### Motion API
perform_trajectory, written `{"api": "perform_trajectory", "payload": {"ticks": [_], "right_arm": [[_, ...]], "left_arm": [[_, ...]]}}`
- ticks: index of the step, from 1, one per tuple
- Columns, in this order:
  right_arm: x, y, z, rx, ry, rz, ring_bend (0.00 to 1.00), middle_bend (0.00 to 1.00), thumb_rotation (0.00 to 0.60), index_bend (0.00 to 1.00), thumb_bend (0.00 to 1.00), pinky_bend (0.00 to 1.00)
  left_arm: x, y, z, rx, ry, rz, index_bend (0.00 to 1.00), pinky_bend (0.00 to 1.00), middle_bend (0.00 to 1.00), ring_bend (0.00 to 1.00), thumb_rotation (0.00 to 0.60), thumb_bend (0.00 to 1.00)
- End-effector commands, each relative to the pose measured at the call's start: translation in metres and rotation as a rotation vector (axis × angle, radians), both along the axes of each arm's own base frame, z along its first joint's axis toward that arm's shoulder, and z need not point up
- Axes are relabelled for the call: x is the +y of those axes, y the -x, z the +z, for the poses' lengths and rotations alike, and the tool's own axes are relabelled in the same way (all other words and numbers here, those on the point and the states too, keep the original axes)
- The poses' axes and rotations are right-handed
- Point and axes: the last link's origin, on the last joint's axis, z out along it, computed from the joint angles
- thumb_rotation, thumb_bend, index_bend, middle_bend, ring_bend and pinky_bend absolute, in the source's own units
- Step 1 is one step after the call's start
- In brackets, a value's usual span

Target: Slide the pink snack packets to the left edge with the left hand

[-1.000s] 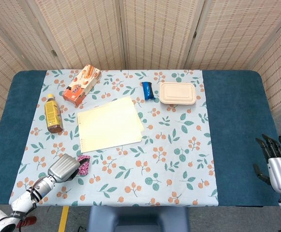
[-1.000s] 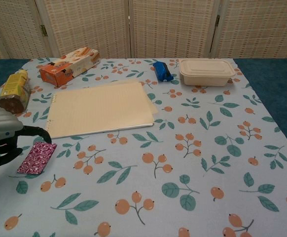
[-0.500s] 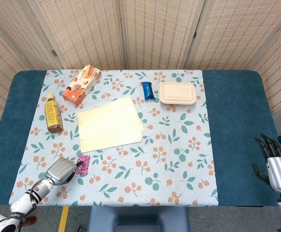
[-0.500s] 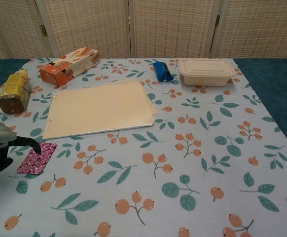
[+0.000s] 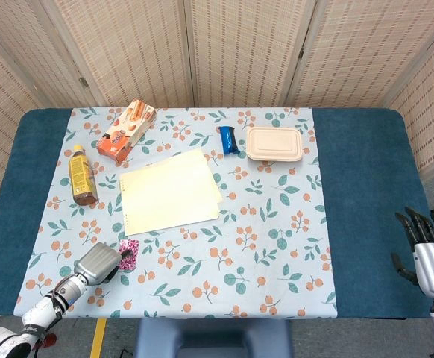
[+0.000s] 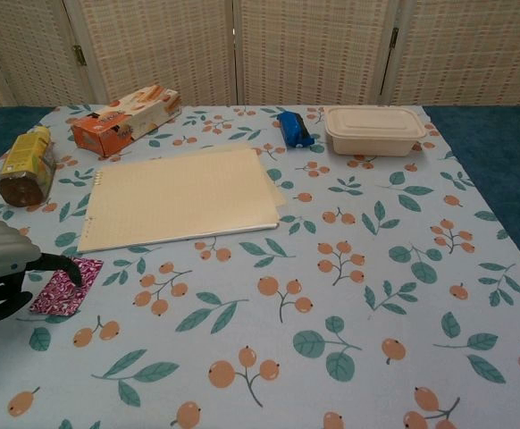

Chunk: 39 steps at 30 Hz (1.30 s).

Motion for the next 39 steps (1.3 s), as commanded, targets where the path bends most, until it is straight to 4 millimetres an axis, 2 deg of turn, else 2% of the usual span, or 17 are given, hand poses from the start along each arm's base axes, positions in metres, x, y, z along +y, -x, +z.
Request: {"api": "perform_trajectory", "payload": {"ticks": [1,14,31,35,39], "right_arm": [[0.000,0.000,0.000,0.000,0.000,0.000,0.12,0.10,0.600,0.10,0.39,0.00],[-0.001,0.000,0.001,-0.002,0.004,0.000,0.12,0.10,0.600,0.10,0.39,0.00],[0.001,-0.001,0.003,-0.003,0.016,0.007,0.12,0.10,0.600,0.10,0.39,0.00],[0.002,-0.001,0.003,-0.005,0.015,0.007,0.12,0.10,0.600,0.10,0.39,0.00],[0.001,0.000,0.002,-0.008,0.012,0.008,0.12,0.10,0.600,0.10,0.39,0.00]], "left_arm": [[0.000,0.001,0.000,0.005,-0.001,0.003,0.23,0.91,0.99,0.90,0.600,0.70],[0.000,0.023,0.015,0.039,-0.042,0.072,0.25,0.91,0.99,0.90,0.600,0.70],[-0.001,0.057,0.048,0.094,-0.124,0.169,0.27,0.91,0.99,0.89,0.600,0.70],[-0.001,0.052,0.050,0.072,-0.139,0.167,0.27,0.91,0.99,0.89,0.600,0.70],[-0.003,0.041,0.044,0.046,-0.125,0.137,0.26,0.91,0.99,0.89,0.600,0.70]]}}
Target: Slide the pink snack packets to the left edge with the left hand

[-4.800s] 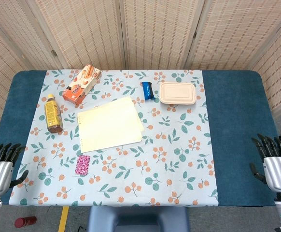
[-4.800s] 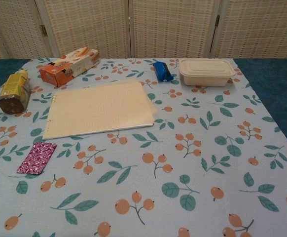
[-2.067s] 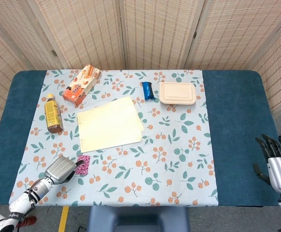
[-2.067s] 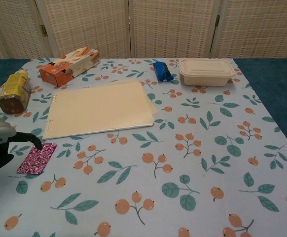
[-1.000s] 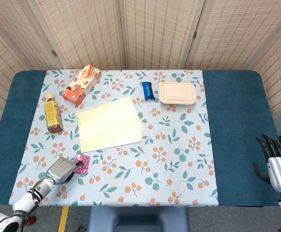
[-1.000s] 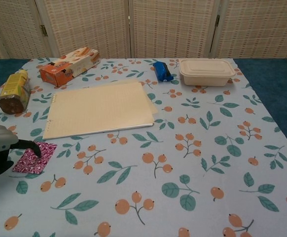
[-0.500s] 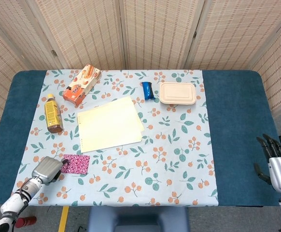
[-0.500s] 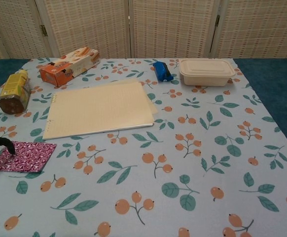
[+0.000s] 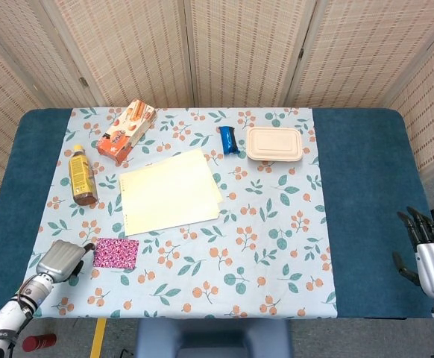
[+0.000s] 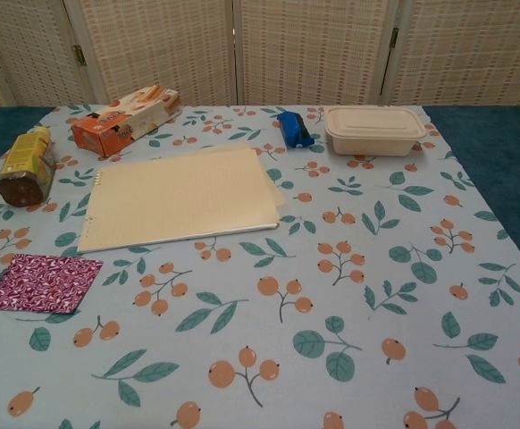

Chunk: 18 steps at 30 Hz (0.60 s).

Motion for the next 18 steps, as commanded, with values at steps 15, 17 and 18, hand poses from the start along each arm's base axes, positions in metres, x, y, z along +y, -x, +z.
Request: {"api": "perform_trajectory", "payload": {"ticks": [15,17,18], "right_arm": [[0.001,0.008,0.002,-0.007,0.003,-0.019,0.12,0.10,0.600,0.10,0.39,0.00],[0.001,0.008,0.002,-0.008,0.002,-0.020,0.12,0.10,0.600,0.10,0.39,0.00],[0.001,0.009,0.002,-0.008,0.001,-0.021,0.12,0.10,0.600,0.10,0.39,0.00]], "left_arm": [[0.002,-0.045,-0.035,-0.029,0.082,-0.119,0.24,0.91,0.99,0.89,0.600,0.70],[0.001,-0.049,-0.038,-0.027,0.089,-0.126,0.24,0.91,0.99,0.89,0.600,0.70],[0.001,-0.050,-0.039,-0.026,0.092,-0.129,0.24,0.91,0.99,0.89,0.600,0.70]]}}
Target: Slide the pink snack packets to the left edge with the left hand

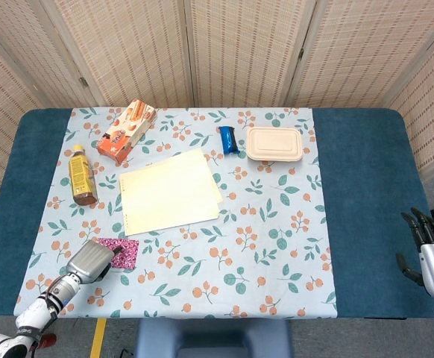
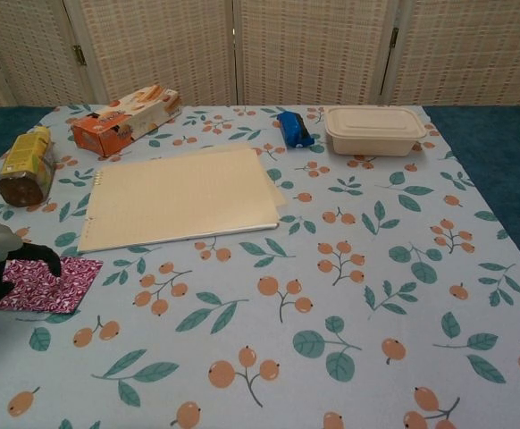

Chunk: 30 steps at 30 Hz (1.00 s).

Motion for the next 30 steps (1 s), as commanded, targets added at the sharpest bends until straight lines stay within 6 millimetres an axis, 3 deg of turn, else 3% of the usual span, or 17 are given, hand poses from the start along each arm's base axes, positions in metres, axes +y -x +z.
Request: {"api": "perform_trajectory", "payload": {"ticks": [1,14,30], "right_arm": [[0.000,0.001,0.000,-0.001,-0.001,-0.002,0.12,0.10,0.600,0.10,0.39,0.00],[0.001,0.001,0.000,-0.001,-0.001,-0.005,0.12,0.10,0.600,0.10,0.39,0.00],[0.000,-0.001,0.000,0.001,0.000,0.000,0.12,0.10,0.600,0.10,0.39,0.00]], "left_arm": [[0.000,-0.005,-0.005,0.002,0.011,-0.008,0.24,0.91,0.99,0.89,0.600,0.70],[-0.001,0.005,-0.008,0.037,0.011,0.034,0.24,0.91,0.99,0.89,0.600,0.70],[-0.004,0.033,0.012,0.055,-0.037,0.126,0.25,0.91,0.99,0.89,0.600,0.70]]}}
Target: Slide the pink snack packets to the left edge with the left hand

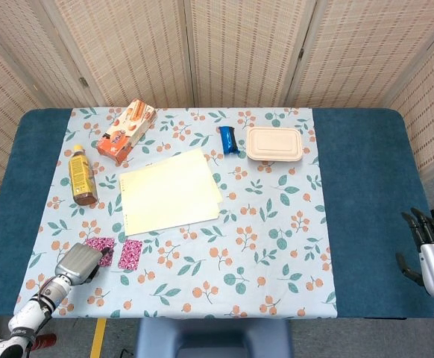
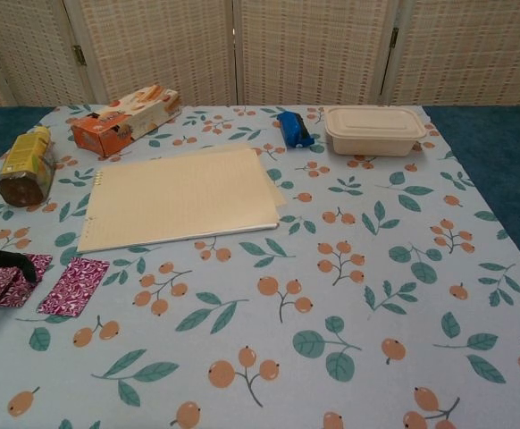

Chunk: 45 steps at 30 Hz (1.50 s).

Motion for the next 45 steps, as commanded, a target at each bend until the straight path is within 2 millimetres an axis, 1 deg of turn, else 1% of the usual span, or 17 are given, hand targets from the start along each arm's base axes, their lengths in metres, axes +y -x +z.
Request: {"api": "perform_trajectory", "payload": {"ticks": [1,5,11,17,25,35,45], "right_arm": [[0.000,0.000,0.000,0.000,-0.001,0.000,0.12,0.10,0.600,0.10,0.39,0.00],[0.000,-0.002,0.000,0.001,0.000,0.004,0.12,0.10,0.600,0.10,0.39,0.00],[-0.001,-0.003,0.000,0.003,-0.002,0.008,0.12,0.10,0.600,0.10,0.39,0.00],[-0.002,-0.003,0.000,0.002,-0.002,0.007,0.12,0.10,0.600,0.10,0.39,0.00],[-0.002,-0.002,-0.002,-0.001,-0.010,0.006,0.12,0.10,0.600,0.10,0.39,0.00],[-0.002,-0.001,-0.002,-0.001,-0.009,0.003,0.12,0.10,0.600,0.10,0.39,0.00],[-0.003,-0.001,-0.002,0.000,-0.011,0.005,0.13,0.10,0.600,0.10,0.39,0.00]], "left_arm": [[-0.001,0.006,0.004,0.004,-0.011,0.016,0.25,0.91,0.99,0.89,0.600,0.70],[-0.002,0.009,0.007,-0.005,-0.022,0.028,0.25,0.91,0.99,0.89,0.600,0.70],[-0.006,0.004,0.013,-0.040,-0.042,0.011,0.25,0.91,0.99,0.89,0.600,0.70],[-0.002,0.012,0.021,-0.034,-0.071,0.036,0.25,0.91,0.99,0.89,0.600,0.70],[-0.006,0.022,0.019,-0.018,-0.056,0.068,0.25,0.91,0.99,0.89,0.600,0.70],[-0.006,0.032,0.024,-0.012,-0.086,0.112,0.25,0.91,0.99,0.89,0.600,0.70],[-0.005,0.030,0.028,-0.022,-0.106,0.109,0.23,0.91,0.99,0.89,0.600,0.70]]}}
